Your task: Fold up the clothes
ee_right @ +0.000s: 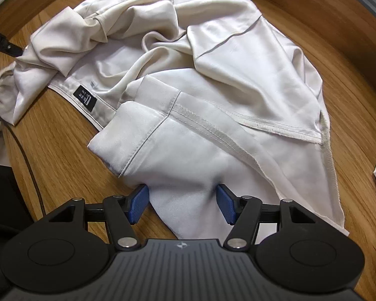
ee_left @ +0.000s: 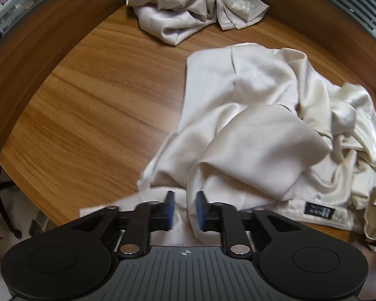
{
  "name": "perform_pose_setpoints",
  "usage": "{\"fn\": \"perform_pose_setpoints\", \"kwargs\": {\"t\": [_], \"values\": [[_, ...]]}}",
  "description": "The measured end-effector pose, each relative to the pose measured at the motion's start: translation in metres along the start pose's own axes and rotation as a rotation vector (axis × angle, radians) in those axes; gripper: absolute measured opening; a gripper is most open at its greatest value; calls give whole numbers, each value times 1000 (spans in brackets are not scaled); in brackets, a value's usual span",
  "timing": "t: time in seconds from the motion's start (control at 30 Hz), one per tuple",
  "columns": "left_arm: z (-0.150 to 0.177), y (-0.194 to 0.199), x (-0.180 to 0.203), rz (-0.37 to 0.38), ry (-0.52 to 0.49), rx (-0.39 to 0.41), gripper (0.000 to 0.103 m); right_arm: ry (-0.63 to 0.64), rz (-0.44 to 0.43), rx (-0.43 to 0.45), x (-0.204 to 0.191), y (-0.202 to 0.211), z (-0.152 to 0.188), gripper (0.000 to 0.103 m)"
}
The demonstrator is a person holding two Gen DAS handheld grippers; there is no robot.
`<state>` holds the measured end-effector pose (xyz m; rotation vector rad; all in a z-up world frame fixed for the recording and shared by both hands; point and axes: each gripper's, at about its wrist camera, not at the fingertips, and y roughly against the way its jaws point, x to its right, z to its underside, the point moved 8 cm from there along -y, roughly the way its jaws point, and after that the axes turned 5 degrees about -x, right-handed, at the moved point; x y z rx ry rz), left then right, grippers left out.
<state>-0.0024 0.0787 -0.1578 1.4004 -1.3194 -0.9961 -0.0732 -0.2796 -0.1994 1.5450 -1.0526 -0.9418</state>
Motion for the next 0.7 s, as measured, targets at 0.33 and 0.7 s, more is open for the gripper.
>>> {"fn": "perform_pose_setpoints", "kwargs": {"t": [0.33, 0.7], "values": [[18, -2, 32, 58, -28, -10, 51, -39, 7, 52, 22, 18, 7, 8], [24, -14, 84, 113, -103, -23, 56, -276, 221, 72, 128, 71, 73, 2]]}}
